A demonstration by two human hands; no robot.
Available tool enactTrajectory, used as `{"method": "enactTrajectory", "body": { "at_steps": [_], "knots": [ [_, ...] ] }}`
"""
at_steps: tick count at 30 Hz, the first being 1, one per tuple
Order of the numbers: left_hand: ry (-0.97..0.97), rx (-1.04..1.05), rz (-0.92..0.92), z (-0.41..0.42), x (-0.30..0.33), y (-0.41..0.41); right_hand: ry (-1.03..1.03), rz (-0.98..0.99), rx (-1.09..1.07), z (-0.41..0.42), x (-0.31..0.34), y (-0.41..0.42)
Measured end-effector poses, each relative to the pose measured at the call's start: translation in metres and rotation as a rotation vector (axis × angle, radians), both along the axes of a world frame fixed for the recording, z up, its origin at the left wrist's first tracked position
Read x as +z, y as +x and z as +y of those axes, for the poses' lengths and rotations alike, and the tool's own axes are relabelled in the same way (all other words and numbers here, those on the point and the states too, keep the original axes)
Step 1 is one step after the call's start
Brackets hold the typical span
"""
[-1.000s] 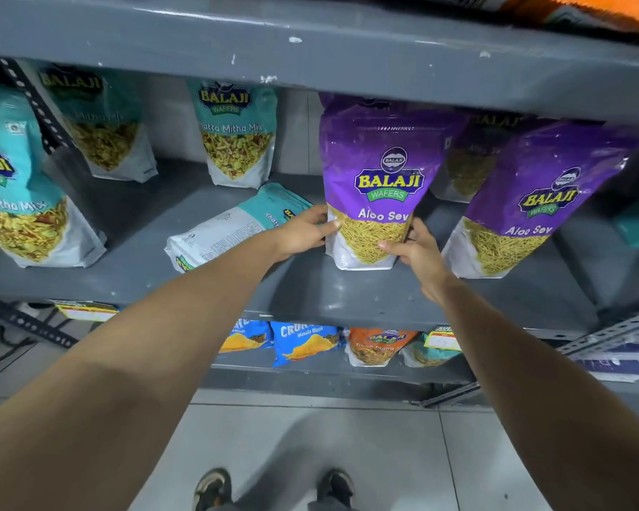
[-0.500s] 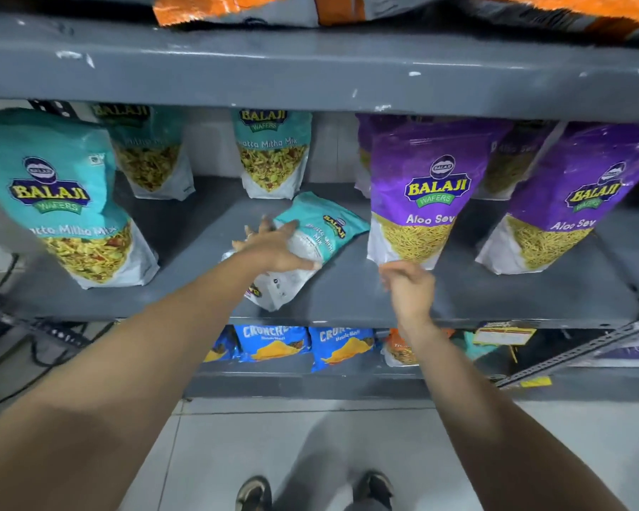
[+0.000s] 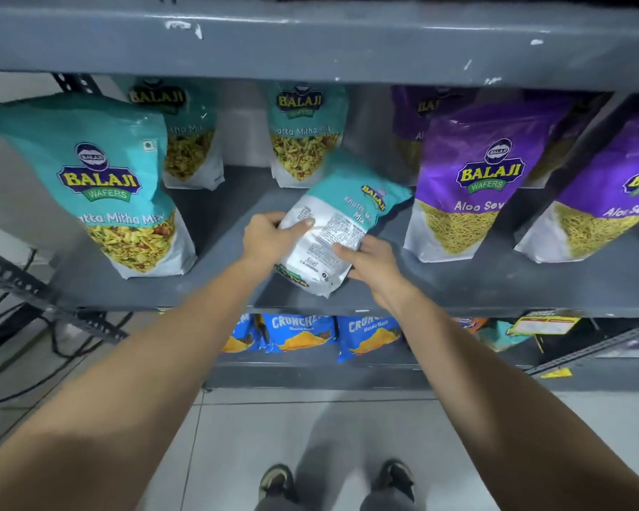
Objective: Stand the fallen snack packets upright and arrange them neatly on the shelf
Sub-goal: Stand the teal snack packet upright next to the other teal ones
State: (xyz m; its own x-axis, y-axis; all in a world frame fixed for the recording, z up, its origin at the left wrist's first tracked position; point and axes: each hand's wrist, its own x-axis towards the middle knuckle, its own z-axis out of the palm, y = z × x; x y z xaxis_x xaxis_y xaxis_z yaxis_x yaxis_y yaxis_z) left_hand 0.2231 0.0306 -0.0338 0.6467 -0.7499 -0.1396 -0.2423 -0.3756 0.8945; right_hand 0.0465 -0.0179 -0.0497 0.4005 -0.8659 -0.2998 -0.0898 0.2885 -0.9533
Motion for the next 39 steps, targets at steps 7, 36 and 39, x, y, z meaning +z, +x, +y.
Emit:
{"method": "enactTrajectory", "body": {
  "at_steps": [7, 36, 39],
  "knots": [
    [-0.283, -0.034, 0.105, 0.020, 0.001, -0.006, -0.293, -0.030, -0.061, -0.010, 0.008, -0.003],
    [-0.215, -0.275, -0.003, 0.020, -0.015, -0.041, -0.119, 0.157, 0.158, -0.033, 0.016, -0.010],
    [-0.237, -0.288, -0.076, 0.015, -0.009, -0.041, -0.098, 0.226, 0.202, -0.034, 0.015, -0.010]
  ]
}}
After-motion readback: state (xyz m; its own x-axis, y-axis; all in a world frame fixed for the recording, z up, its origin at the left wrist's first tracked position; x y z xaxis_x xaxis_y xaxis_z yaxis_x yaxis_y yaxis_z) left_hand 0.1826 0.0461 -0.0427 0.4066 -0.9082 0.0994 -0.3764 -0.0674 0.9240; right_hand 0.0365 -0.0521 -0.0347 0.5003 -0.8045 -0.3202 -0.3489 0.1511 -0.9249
